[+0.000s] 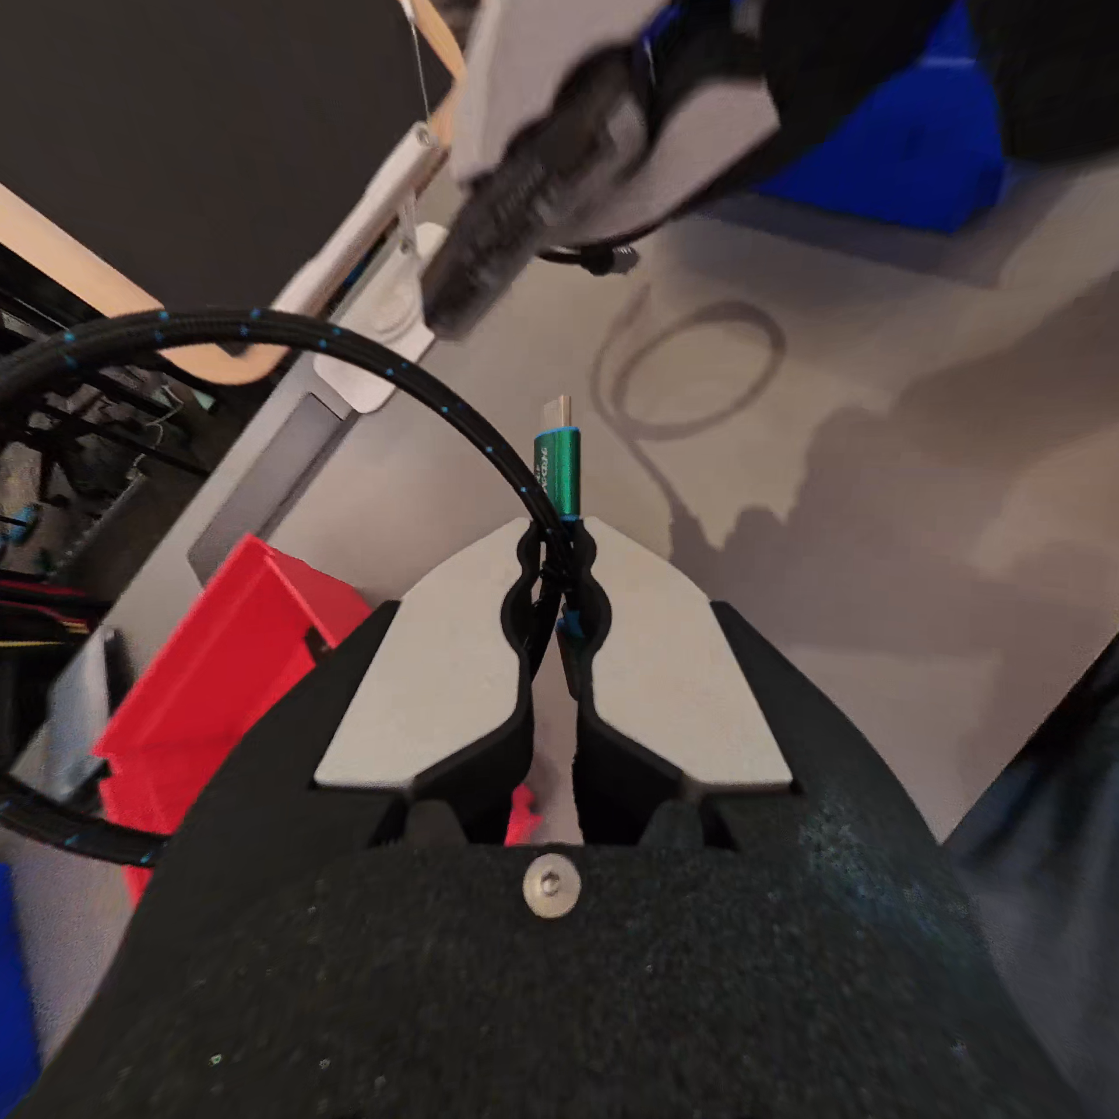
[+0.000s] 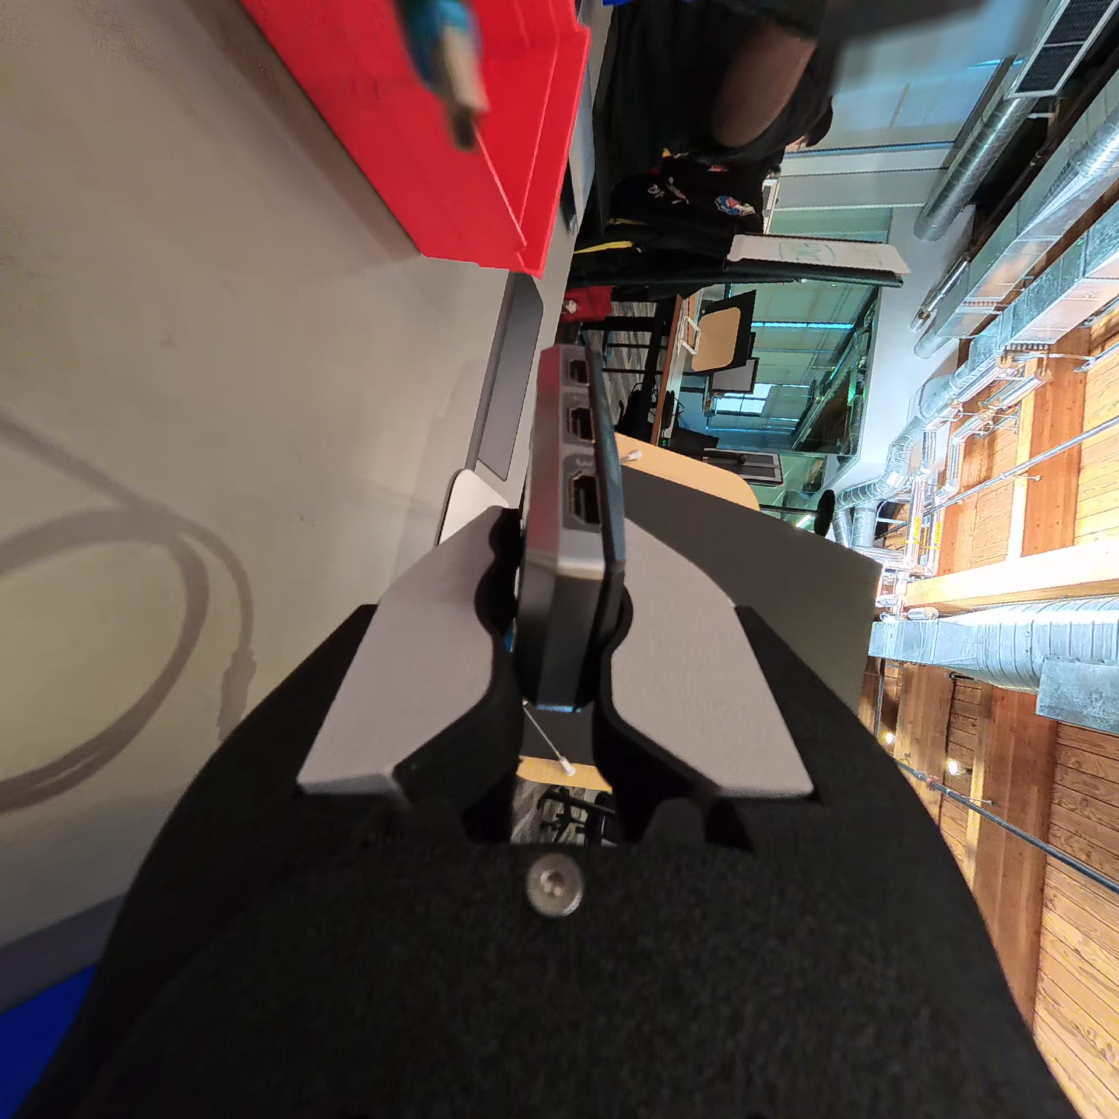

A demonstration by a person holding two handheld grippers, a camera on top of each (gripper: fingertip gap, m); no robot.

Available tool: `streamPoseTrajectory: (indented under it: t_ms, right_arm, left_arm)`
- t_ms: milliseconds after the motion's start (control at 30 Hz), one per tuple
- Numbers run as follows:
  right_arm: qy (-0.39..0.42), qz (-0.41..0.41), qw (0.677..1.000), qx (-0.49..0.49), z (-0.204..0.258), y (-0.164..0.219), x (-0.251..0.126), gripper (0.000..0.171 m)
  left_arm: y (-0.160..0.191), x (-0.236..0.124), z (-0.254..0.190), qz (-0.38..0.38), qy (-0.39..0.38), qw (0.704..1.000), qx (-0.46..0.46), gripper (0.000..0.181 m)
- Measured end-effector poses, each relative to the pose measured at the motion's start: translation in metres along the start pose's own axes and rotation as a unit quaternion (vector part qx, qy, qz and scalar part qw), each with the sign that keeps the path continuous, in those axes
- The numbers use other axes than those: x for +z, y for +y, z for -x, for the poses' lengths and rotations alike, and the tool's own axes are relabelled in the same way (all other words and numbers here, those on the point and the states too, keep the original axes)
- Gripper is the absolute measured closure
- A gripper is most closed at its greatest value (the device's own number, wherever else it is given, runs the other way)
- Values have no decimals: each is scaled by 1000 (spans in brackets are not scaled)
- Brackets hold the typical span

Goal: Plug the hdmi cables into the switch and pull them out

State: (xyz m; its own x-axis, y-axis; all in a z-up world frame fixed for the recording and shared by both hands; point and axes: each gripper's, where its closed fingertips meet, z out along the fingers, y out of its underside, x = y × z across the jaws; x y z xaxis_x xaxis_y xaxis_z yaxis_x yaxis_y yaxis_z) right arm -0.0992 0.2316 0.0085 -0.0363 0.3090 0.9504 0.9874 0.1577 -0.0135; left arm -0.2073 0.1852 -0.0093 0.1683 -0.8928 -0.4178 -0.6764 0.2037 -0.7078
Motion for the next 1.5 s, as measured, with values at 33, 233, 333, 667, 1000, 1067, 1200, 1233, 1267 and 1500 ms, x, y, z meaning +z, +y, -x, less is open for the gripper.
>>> streamPoseTrajectory:
  t_ms: [33,233,333,667,1000,1067,1200,1233,1267,1500]
  right_arm:
    - [-1,3,1000,0,0,0,0,146]
    - [2,34,999,-4,-1,1,3,146]
    - [0,49,999,-11,1,2,6,146]
    - [-10,75,997,-21,9,8,15,146]
    - [-5,102,994,-42,14,12,23,147]
    - [-6,104,994,-39,14,13,24,147]
    - [-8,103,994,-36,15,13,24,147]
    - [-9,101,994,-36,16,12,25,147]
    - [-10,103,994,-37,17,11,26,147]
    - [-9,101,994,-29,18,12,28,147]
  left_arm:
    - [-9,0,6,5,-1,1000,9,171]
    - [-28,22,21,30,-16,998,43,171]
    - [-27,29,25,45,-34,997,54,171]
    - [-25,40,20,76,-5,996,49,171]
    - [-20,47,24,120,-34,990,61,172]
    - [-20,48,25,120,-42,989,73,172]
    - [-19,49,26,120,-58,986,97,172]
    - [-18,49,26,123,-62,985,101,171]
    - [-17,50,26,126,-62,985,99,171]
    - [-17,51,27,114,-55,989,81,172]
